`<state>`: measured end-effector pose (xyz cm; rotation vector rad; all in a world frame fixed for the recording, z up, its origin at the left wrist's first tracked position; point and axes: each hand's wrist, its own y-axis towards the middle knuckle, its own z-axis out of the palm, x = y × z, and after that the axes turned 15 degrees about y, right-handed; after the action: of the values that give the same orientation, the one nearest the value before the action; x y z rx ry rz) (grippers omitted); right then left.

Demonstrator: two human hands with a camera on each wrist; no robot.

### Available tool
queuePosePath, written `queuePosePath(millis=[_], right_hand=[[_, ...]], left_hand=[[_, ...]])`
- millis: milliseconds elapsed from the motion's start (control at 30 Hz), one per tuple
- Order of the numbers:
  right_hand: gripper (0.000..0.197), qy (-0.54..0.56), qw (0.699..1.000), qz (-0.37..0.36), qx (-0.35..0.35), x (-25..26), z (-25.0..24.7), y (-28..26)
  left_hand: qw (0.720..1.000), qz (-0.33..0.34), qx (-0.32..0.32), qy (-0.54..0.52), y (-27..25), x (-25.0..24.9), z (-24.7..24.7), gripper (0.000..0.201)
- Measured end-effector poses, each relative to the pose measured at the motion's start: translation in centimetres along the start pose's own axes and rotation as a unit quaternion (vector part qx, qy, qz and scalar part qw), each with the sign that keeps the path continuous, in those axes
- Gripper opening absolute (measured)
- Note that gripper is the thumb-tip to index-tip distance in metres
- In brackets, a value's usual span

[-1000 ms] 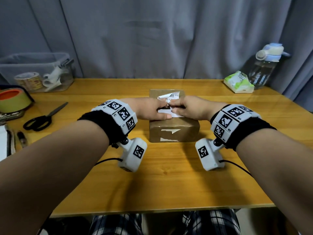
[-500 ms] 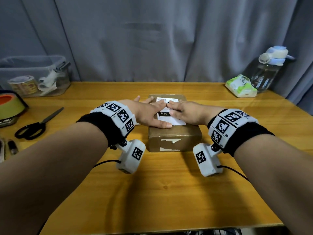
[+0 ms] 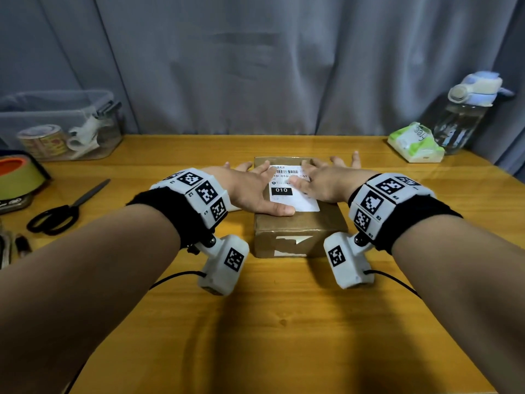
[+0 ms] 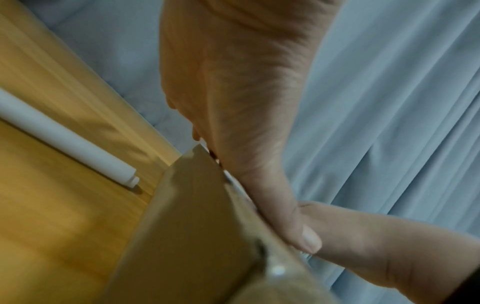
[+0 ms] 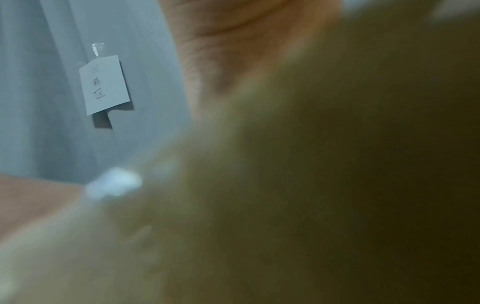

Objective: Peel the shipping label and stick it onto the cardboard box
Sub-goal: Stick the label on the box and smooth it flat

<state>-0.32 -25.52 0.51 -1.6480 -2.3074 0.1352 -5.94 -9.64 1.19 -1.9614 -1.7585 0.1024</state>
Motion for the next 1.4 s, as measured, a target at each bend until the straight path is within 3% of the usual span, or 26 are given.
queuePosePath(millis=[133, 300, 500, 667, 933, 1000, 1100, 1167, 1233, 1300, 1333, 1367, 1400], right_hand=[[0.077, 0.014, 0.998, -0.062, 0.031, 0.3, 0.5, -0.2], [0.074, 0.019, 0.998, -0.034, 0.053, -0.6, 0.3, -0.1], [0.08, 0.001, 0.999, 0.012, 0.053, -0.3, -0.2, -0.3], [0.062, 0.086, 0.993, -0.055, 0.067, 1.3, -0.6, -0.2], [0.064, 0.1, 0.994, 0.02, 0.024, -1.8, 0.5, -0.2], [0.063, 0.089, 0.995, 0.043, 0.028, -2.8, 0.0, -0.5], [0.066, 0.117, 0.992, 0.038, 0.035, -2.8, -0.7, -0.1], [0.069, 0.216, 0.975, 0.011, 0.051, -1.6, -1.0, 0.1], [0.062, 0.375, 0.922, 0.042, 0.088, -0.3, -1.4, 0.3], [0.035, 0.484, 0.864, 0.077, 0.117, 0.4, -1.7, 1.0], [0.024, 0.496, 0.854, 0.092, 0.124, 0.6, -1.9, 1.3], [0.029, 0.489, 0.857, 0.104, 0.125, 0.7, -1.9, 1.7], [0.049, 0.47, 0.866, 0.112, 0.127, 0.8, -1.9, 2.0]], left_hand=[[0.996, 0.027, -0.083, -0.014, 0.6, -0.7, -0.3, 0.103], [0.997, 0.017, -0.068, -0.014, 1.6, 0.3, 0.5, 0.091], [0.996, -0.047, -0.07, 0.016, 1.3, 0.2, -0.2, 0.099], [0.995, 0.027, -0.089, -0.022, 1.8, 0.0, 0.4, 0.104], [0.995, -0.012, -0.085, -0.052, 2.3, 0.9, 1.4, 0.1], [0.991, -0.018, -0.109, -0.071, 2.1, 0.7, 1.4, 0.09], [0.965, -0.073, -0.201, -0.153, 2.6, 0.5, 0.9, 0.079], [0.943, -0.105, -0.197, -0.246, 3.3, 0.6, 0.7, 0.085], [0.94, -0.094, -0.134, -0.299, 3.9, 0.6, 0.7, 0.103], [0.935, -0.075, -0.087, -0.337, 4.6, 0.8, 1.0, 0.111], [0.923, -0.07, -0.087, -0.368, 5.0, 0.9, 1.3, 0.111], [0.908, -0.069, -0.099, -0.402, 5.5, 1.1, 1.6, 0.107], [0.892, -0.069, -0.118, -0.431, 5.8, 1.3, 1.9, 0.103]])
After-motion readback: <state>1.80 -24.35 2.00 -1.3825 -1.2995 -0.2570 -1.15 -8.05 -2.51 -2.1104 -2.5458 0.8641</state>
